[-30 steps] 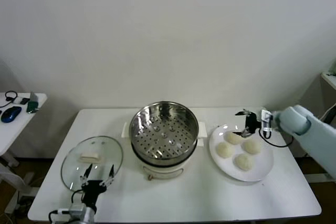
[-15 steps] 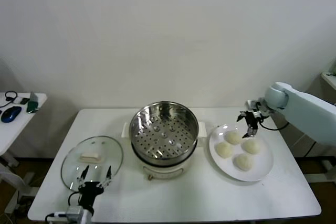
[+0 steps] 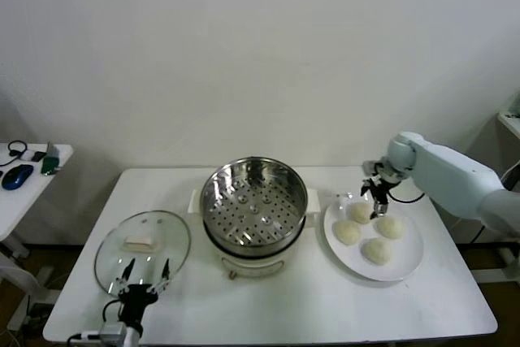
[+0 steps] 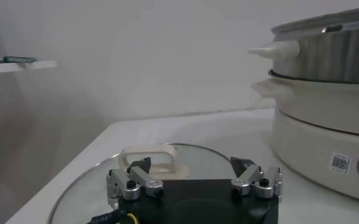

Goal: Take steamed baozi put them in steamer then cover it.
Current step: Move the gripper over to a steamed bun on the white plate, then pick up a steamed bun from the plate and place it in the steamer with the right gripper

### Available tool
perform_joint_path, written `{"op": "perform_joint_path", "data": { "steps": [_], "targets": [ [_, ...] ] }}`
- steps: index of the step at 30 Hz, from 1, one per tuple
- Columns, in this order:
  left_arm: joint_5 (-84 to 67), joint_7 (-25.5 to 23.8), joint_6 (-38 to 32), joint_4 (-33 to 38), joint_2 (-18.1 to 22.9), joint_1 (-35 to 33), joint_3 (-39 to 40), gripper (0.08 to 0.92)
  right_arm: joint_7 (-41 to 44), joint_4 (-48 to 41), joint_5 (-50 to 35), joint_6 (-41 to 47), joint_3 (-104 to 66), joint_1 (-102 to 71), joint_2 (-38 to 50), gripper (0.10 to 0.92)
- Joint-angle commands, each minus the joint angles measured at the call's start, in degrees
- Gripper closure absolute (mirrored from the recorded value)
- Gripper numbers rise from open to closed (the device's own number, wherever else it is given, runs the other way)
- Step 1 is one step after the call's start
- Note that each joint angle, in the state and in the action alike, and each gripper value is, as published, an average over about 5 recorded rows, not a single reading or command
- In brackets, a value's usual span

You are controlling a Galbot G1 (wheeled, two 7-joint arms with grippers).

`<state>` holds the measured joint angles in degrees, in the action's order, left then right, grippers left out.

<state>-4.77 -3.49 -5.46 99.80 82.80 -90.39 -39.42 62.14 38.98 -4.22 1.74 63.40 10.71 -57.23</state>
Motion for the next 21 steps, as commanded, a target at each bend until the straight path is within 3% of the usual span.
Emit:
{"op": "perform_joint_path", "data": {
  "steps": [1,11,21],
  "targets": [
    [0.0,0.0,-0.2,-0.4,-0.2,-0.1,0.0,0.177,0.2,-5.8,1.9,-0.4,-2.4,-2.4,-3.5,0.228],
    [0.3,0.2,-0.4,-0.6,-0.3,0.0,-0.1,0.177,0.2,-3.8,1.6,-0.7,-3.5,-2.0,-2.9,0.349],
    [0.5,0.3,-0.7,0.1,-0.4,-0.4,-0.1,0.177,2.1,11.4,-9.6,-3.6,13.5,22.2,1.7,0.372]
  ]
}}
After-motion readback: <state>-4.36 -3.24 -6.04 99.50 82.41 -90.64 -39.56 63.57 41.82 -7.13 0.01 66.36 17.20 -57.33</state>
